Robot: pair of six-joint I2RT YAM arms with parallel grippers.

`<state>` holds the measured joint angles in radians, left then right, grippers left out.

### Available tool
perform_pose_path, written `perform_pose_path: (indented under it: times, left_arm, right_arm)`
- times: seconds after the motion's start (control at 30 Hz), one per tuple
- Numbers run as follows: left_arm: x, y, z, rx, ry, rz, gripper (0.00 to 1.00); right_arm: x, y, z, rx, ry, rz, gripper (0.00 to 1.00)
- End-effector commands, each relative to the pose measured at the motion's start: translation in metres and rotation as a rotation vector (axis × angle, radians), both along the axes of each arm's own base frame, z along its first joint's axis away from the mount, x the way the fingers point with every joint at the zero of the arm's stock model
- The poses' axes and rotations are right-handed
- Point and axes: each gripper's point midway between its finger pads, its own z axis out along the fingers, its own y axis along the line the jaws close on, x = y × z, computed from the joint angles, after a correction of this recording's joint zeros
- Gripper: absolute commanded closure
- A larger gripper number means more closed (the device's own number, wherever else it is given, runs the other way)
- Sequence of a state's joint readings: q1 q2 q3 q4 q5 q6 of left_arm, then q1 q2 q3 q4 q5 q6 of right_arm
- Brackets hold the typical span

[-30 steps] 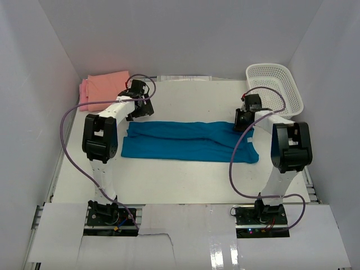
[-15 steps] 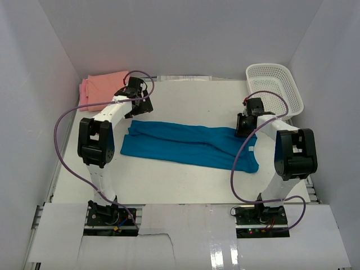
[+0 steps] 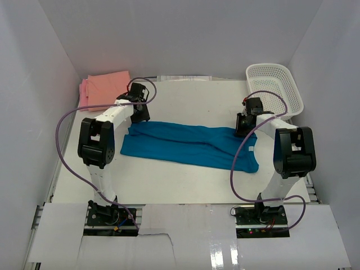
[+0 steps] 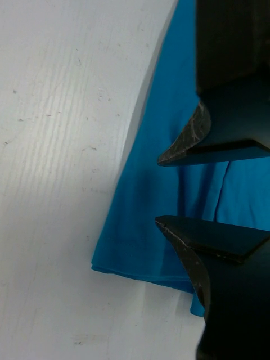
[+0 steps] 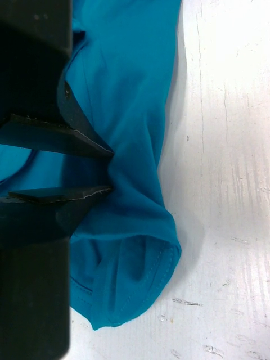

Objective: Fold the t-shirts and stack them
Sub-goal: Fold the other side of the tshirt into a rectangle

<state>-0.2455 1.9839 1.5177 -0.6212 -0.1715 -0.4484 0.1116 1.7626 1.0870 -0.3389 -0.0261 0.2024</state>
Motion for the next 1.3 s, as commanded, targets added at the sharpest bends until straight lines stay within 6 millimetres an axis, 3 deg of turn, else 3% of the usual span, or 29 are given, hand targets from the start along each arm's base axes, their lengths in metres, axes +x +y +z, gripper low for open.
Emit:
perform_pose_path:
  times: [0.0,0.17,0.2,0.23,0.4,0.53,0.67,0.83,1.03,1.1,1.17,1.27]
  left_arm:
    - [-0.002,-0.003,0.030,-0.024,-0.060,-0.009,0.49]
    - [-0.006,-0.001,0.009,-0.009,-0.012,0.000,0.53]
    - [-0.005,0.000,0.005,-0.002,-0.004,0.003,0.57]
    - [-0.005,0.000,0.000,0.002,0.008,0.003,0.72]
    - [-0.004,0.002,-0.034,0.031,0.095,0.012,1.00]
    - [-0.009,0.007,-0.051,0.058,0.142,0.020,1.00]
    - [-0.026,0.029,-0.065,0.104,0.214,0.097,1.00]
    - [-0.065,0.048,-0.080,0.087,0.310,0.175,1.00]
    - [-0.099,0.066,-0.057,0.133,0.286,0.213,1.00]
    - [-0.104,0.069,-0.043,0.132,0.251,0.214,1.00]
    - [-0.114,0.073,-0.042,0.140,0.255,0.214,1.00]
    - [-0.111,0.081,-0.035,0.170,0.225,0.218,1.00]
  right_arm:
    - [0.015,0.002,0.011,0.000,-0.044,0.001,0.67]
    - [0.016,0.002,0.009,0.003,-0.042,0.001,0.67]
    - [0.016,0.002,0.008,0.000,-0.038,0.000,0.67]
    - [0.017,0.001,0.007,-0.004,-0.038,-0.003,0.67]
    - [0.015,-0.001,-0.011,-0.019,0.017,-0.009,0.68]
    - [0.010,-0.001,-0.024,-0.019,0.052,-0.013,0.69]
    - [0.002,0.008,-0.031,-0.010,0.069,0.009,0.70]
    - [-0.008,0.025,-0.031,-0.023,0.069,0.050,0.70]
    - [-0.024,0.050,-0.031,-0.020,0.068,0.113,0.70]
    - [-0.028,0.047,-0.032,-0.050,0.068,0.106,0.70]
    - [-0.030,0.047,-0.032,-0.052,0.068,0.104,0.70]
    - [-0.031,0.043,-0.034,-0.073,0.071,0.095,0.70]
